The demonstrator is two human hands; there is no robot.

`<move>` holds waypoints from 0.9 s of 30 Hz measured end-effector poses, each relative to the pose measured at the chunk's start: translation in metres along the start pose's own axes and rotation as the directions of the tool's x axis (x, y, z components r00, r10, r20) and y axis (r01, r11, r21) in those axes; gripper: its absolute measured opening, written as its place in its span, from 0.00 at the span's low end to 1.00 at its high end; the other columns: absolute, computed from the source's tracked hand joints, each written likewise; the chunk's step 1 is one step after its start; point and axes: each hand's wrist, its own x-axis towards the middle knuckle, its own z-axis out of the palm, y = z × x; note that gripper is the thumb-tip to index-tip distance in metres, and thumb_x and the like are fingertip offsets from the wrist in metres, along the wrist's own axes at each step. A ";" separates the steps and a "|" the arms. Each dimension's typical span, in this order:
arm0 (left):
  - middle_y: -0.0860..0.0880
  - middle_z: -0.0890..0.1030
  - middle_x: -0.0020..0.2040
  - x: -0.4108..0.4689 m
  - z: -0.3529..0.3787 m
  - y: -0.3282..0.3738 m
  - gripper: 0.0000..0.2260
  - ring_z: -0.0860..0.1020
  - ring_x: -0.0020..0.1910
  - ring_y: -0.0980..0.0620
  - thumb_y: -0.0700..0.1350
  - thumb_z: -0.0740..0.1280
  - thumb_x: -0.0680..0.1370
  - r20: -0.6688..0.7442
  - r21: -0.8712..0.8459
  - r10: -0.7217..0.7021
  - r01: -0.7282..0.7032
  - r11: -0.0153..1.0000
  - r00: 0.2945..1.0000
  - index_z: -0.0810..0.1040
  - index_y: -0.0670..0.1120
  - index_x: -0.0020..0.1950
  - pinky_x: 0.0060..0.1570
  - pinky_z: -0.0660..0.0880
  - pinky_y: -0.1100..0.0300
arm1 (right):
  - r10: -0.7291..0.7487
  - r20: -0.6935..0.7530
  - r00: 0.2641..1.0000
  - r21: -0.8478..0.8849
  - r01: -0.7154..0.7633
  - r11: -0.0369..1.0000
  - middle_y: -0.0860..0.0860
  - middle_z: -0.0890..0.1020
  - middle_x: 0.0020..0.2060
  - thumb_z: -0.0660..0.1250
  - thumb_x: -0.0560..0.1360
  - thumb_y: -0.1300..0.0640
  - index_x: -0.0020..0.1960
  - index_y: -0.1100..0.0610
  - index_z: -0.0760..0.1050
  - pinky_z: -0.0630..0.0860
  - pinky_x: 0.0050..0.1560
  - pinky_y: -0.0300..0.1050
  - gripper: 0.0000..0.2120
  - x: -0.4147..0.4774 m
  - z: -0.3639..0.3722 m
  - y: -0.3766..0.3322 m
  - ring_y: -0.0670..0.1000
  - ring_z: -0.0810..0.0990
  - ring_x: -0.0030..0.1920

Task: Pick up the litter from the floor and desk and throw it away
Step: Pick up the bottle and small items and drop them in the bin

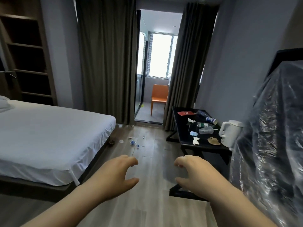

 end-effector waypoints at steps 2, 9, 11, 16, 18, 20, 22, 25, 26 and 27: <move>0.61 0.73 0.61 0.026 0.001 -0.028 0.22 0.72 0.58 0.63 0.61 0.64 0.75 0.016 0.001 -0.012 0.012 1.000 1.000 0.69 0.58 0.67 0.57 0.69 0.69 | 0.005 0.012 1.000 0.014 -0.005 1.000 0.44 0.75 0.57 0.65 0.74 0.47 0.66 0.46 0.70 0.71 0.55 0.39 0.21 0.035 0.010 -0.001 0.46 0.73 0.59; 0.59 0.73 0.61 0.106 0.022 -0.092 0.22 0.73 0.58 0.61 0.60 0.65 0.75 0.091 -0.022 -0.036 0.039 0.999 0.995 0.69 0.57 0.68 0.59 0.70 0.64 | 0.011 0.054 0.998 0.058 -0.014 0.998 0.42 0.76 0.56 0.66 0.73 0.46 0.64 0.46 0.72 0.72 0.53 0.37 0.20 0.135 0.043 0.012 0.44 0.73 0.58; 0.59 0.73 0.61 0.133 0.029 -0.106 0.22 0.73 0.58 0.61 0.60 0.65 0.75 0.105 -0.025 -0.040 0.043 0.999 0.994 0.69 0.57 0.67 0.59 0.71 0.64 | 0.015 0.060 0.998 0.070 -0.019 0.997 0.42 0.76 0.56 0.66 0.73 0.47 0.64 0.46 0.72 0.74 0.52 0.37 0.20 0.166 0.050 0.022 0.44 0.74 0.57; 0.59 0.73 0.61 0.211 0.050 -0.141 0.22 0.73 0.57 0.61 0.60 0.65 0.75 0.110 -0.012 -0.061 0.063 0.998 0.992 0.70 0.56 0.67 0.57 0.70 0.65 | -0.006 0.056 0.998 0.082 0.002 0.997 0.42 0.76 0.56 0.66 0.72 0.47 0.64 0.46 0.72 0.70 0.52 0.36 0.20 0.253 0.072 0.059 0.43 0.74 0.57; 0.59 0.74 0.61 0.246 0.056 -0.155 0.22 0.73 0.57 0.61 0.59 0.65 0.74 0.107 -0.006 -0.079 0.080 0.997 0.991 0.70 0.56 0.67 0.57 0.70 0.67 | -0.013 0.047 0.999 0.094 0.009 0.996 0.42 0.77 0.55 0.66 0.72 0.48 0.64 0.46 0.72 0.70 0.53 0.36 0.20 0.292 0.079 0.076 0.43 0.73 0.57; 0.59 0.74 0.61 0.283 0.060 -0.168 0.22 0.73 0.56 0.62 0.60 0.65 0.75 0.106 0.002 -0.092 0.092 0.996 0.990 0.70 0.56 0.67 0.56 0.69 0.68 | -0.017 0.040 0.999 0.109 0.013 0.994 0.43 0.77 0.55 0.67 0.72 0.48 0.63 0.46 0.73 0.70 0.52 0.37 0.20 0.330 0.084 0.094 0.44 0.74 0.57; 0.59 0.73 0.61 0.319 0.064 -0.179 0.22 0.73 0.56 0.63 0.60 0.66 0.75 0.110 0.006 -0.104 0.104 0.995 0.988 0.69 0.57 0.67 0.54 0.68 0.70 | -0.023 0.048 0.999 0.120 0.017 0.993 0.43 0.77 0.55 0.67 0.71 0.48 0.63 0.46 0.73 0.71 0.53 0.37 0.20 0.368 0.089 0.111 0.44 0.74 0.57; 0.59 0.74 0.61 0.367 0.073 -0.195 0.22 0.73 0.56 0.63 0.60 0.65 0.75 0.110 0.013 -0.123 0.122 0.992 0.986 0.69 0.57 0.67 0.53 0.66 0.71 | -0.039 0.062 0.997 0.117 0.032 0.993 0.43 0.78 0.55 0.67 0.70 0.47 0.63 0.46 0.74 0.72 0.54 0.39 0.21 0.422 0.094 0.132 0.45 0.75 0.57; 0.59 0.74 0.61 0.381 0.076 -0.202 0.22 0.73 0.56 0.62 0.60 0.65 0.75 0.113 0.009 -0.131 0.131 0.991 0.985 0.69 0.57 0.67 0.53 0.66 0.71 | -0.043 0.066 0.997 0.115 0.036 0.993 0.44 0.78 0.55 0.67 0.70 0.47 0.62 0.46 0.74 0.73 0.54 0.40 0.21 0.439 0.096 0.138 0.45 0.76 0.57; 0.59 0.74 0.61 0.393 0.079 -0.209 0.22 0.73 0.56 0.62 0.60 0.65 0.75 0.117 0.004 -0.140 0.141 0.990 0.983 0.70 0.57 0.67 0.52 0.66 0.71 | -0.045 0.074 0.996 0.115 0.037 0.993 0.44 0.79 0.55 0.68 0.70 0.47 0.62 0.46 0.74 0.73 0.54 0.40 0.20 0.456 0.099 0.143 0.46 0.76 0.57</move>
